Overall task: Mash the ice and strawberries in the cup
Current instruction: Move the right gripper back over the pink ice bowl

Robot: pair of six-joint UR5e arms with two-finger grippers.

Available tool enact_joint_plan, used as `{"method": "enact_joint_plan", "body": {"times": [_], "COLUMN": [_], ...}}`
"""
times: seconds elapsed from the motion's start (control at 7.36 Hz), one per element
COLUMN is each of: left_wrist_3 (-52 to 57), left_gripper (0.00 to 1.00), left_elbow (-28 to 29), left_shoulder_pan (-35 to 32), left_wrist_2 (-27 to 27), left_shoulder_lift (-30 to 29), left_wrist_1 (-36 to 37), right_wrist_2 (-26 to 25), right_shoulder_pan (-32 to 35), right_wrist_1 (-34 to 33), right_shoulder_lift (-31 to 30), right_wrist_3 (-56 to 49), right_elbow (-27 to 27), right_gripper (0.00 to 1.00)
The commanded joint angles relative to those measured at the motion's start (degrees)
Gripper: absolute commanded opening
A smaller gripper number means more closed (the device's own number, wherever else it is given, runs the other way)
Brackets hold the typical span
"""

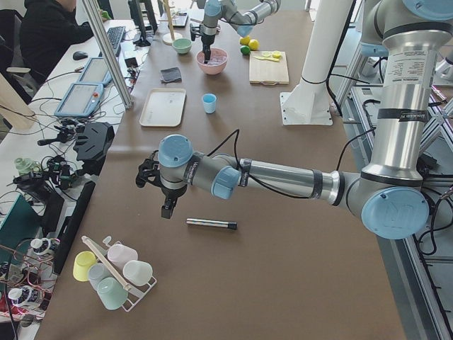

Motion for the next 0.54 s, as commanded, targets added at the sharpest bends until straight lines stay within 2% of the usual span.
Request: {"method": "enact_joint_plan", "body": {"times": [0.0, 0.14, 0.41], "left_wrist_3": [-0.07, -0.07, -0.07], "left_gripper": [0.99, 0.99, 0.99], "left_elbow": [-0.02, -0.02, 0.5], "left_shoulder_pan": [0.0, 0.09, 0.09], "left_wrist_2": [0.0, 0.0, 0.09], "left_shoulder_lift": [-0.31, -0.32, -1.01], "left_wrist_1": [0.05, 0.05, 0.05], "right_wrist_2": [-0.02, -0.73, 0.93], "right_shoulder_pan": [1.35, 1.43, 1.35], "right_wrist_1": [-0.14, -0.4, -0.67], "right_shoulder_lift": [-4.39, -4.48, -4.39], "right_wrist_3": [-2.81, -2.8, -2.81], "right_elbow": [1.31, 1.14, 2.36], "right_gripper": [0.99, 0.99, 0.99]}}
